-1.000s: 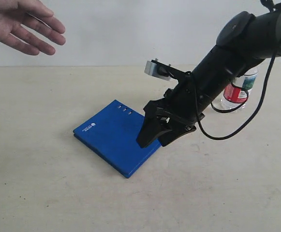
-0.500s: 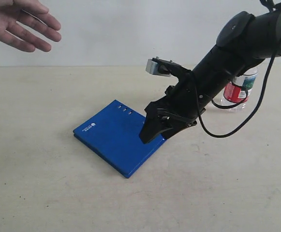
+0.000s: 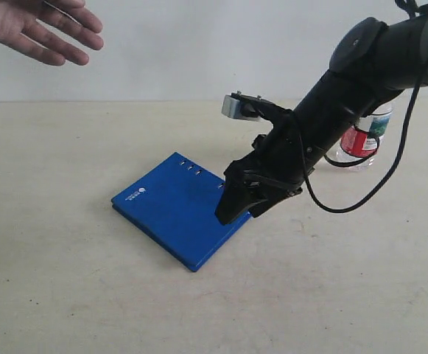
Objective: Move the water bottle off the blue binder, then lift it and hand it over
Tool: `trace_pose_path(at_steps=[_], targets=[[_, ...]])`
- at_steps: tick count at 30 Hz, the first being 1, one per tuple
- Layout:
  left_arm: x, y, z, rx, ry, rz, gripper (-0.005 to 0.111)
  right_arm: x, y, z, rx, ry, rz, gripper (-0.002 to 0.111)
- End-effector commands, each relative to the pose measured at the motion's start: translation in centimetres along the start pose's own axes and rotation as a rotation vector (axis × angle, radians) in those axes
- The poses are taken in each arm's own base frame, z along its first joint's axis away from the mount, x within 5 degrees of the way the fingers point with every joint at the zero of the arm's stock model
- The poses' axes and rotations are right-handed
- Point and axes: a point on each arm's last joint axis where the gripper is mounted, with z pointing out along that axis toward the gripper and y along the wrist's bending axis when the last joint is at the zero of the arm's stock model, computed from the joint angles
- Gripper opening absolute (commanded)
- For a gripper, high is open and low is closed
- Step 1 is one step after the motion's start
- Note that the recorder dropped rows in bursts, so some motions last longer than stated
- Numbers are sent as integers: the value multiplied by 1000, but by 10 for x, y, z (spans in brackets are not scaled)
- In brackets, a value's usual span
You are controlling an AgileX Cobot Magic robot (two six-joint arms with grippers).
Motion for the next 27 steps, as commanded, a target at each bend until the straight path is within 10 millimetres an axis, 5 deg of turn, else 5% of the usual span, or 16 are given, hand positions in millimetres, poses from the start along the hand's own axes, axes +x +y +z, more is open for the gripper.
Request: trace_pose_path(at_steps=[1,6,10,12,21,27], targets=[[1,-10,49,39,213,14,4,-9,-8,-2,97,-93,-6,62],[1,-27,92,217,357,-44,15,-22,-25,6,177,-160,42,62],[4,-24,139,220,453,-172,60,-50,-42,10,217,-179,55,62],[6,-22,157,212,488,-207,73,-62,-50,9,221,-202,99,62],[4,-24,217,322,544,-182,72,-73,-104,2,-16,-153,174,62],[6,-23,230,341,554,-168,72,-59,-119,29,-57,-51,111,62]])
